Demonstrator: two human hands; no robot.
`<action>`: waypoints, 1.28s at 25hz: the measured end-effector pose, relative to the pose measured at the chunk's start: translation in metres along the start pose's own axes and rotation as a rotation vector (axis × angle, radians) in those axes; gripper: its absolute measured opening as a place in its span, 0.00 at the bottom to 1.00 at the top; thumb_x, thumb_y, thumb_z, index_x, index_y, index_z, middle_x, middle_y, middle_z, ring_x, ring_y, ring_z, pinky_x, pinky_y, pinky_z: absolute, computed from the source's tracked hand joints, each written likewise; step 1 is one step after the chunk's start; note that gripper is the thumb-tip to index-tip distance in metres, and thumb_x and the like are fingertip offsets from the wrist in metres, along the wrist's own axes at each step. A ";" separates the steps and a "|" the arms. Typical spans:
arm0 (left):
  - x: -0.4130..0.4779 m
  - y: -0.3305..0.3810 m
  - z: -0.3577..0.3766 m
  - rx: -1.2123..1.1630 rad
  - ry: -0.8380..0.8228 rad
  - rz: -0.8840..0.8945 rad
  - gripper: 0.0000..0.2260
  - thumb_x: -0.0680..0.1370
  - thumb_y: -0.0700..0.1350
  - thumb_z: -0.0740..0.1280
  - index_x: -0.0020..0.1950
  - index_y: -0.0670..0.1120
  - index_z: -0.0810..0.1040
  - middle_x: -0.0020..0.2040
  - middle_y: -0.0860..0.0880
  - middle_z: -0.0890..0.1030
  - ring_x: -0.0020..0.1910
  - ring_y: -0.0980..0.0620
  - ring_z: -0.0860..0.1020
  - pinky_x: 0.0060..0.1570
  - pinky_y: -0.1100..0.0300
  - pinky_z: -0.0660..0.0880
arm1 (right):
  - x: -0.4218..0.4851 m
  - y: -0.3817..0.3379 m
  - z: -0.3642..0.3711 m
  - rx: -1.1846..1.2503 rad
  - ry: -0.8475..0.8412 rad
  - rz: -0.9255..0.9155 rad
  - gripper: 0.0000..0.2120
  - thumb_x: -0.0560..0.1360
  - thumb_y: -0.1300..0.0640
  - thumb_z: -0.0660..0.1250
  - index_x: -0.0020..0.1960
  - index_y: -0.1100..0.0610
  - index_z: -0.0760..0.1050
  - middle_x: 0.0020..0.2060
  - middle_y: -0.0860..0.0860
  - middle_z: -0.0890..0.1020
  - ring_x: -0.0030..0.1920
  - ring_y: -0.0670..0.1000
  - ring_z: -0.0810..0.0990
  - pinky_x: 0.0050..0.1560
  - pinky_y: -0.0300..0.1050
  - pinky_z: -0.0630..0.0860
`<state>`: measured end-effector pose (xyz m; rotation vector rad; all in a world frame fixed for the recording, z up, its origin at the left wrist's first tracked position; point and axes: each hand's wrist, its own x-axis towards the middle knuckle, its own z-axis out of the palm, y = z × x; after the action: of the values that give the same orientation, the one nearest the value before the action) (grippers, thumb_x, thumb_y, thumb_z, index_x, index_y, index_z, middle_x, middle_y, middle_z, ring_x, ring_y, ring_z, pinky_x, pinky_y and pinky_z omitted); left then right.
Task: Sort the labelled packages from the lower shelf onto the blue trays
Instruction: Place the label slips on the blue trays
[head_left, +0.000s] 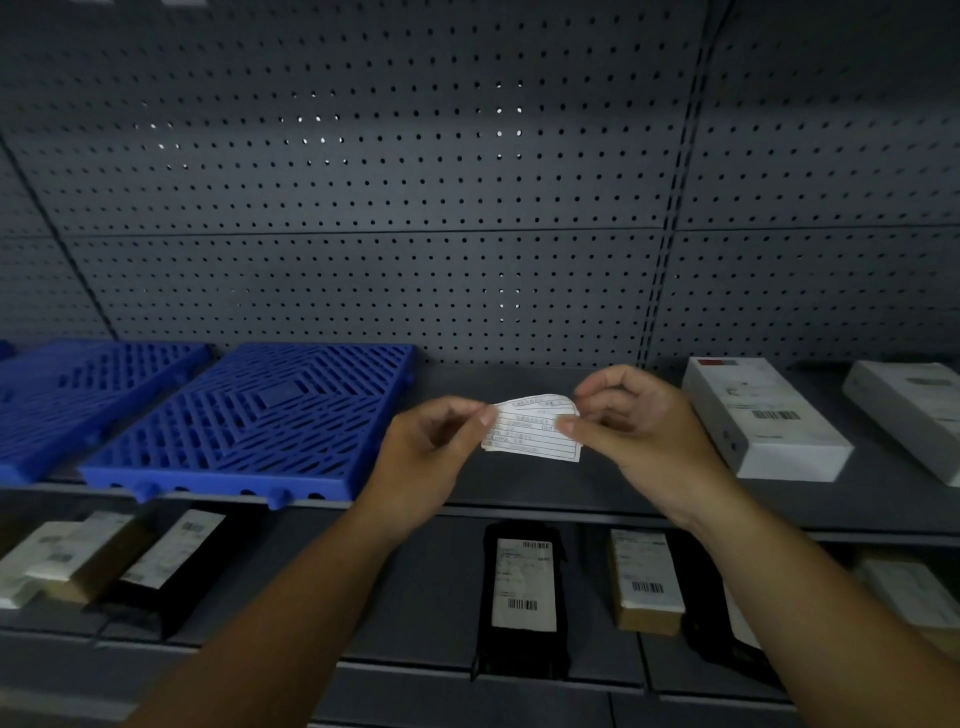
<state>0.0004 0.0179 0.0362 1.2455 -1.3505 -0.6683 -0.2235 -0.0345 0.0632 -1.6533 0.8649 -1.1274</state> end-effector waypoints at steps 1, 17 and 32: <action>-0.001 0.001 0.000 -0.018 0.025 0.009 0.07 0.79 0.47 0.71 0.50 0.46 0.86 0.46 0.50 0.88 0.47 0.57 0.85 0.50 0.66 0.79 | -0.001 -0.001 0.001 0.004 -0.005 -0.002 0.12 0.70 0.59 0.79 0.50 0.54 0.79 0.42 0.52 0.87 0.45 0.53 0.87 0.48 0.44 0.81; -0.032 0.018 -0.051 -0.040 0.240 0.015 0.07 0.77 0.46 0.74 0.49 0.43 0.87 0.45 0.43 0.87 0.43 0.54 0.84 0.49 0.62 0.81 | 0.003 -0.011 0.044 0.089 -0.161 0.034 0.12 0.70 0.61 0.78 0.52 0.59 0.81 0.41 0.53 0.88 0.40 0.50 0.87 0.40 0.33 0.78; -0.031 -0.024 -0.262 0.006 0.249 0.187 0.03 0.76 0.48 0.72 0.47 0.51 0.85 0.47 0.47 0.87 0.47 0.47 0.86 0.52 0.58 0.82 | 0.028 -0.003 0.194 -0.140 0.128 0.176 0.05 0.71 0.67 0.76 0.46 0.62 0.83 0.34 0.56 0.87 0.32 0.48 0.83 0.33 0.30 0.77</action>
<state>0.2475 0.1093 0.0598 1.1485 -1.2428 -0.3658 -0.0313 -0.0009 0.0452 -1.5946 1.1716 -1.0793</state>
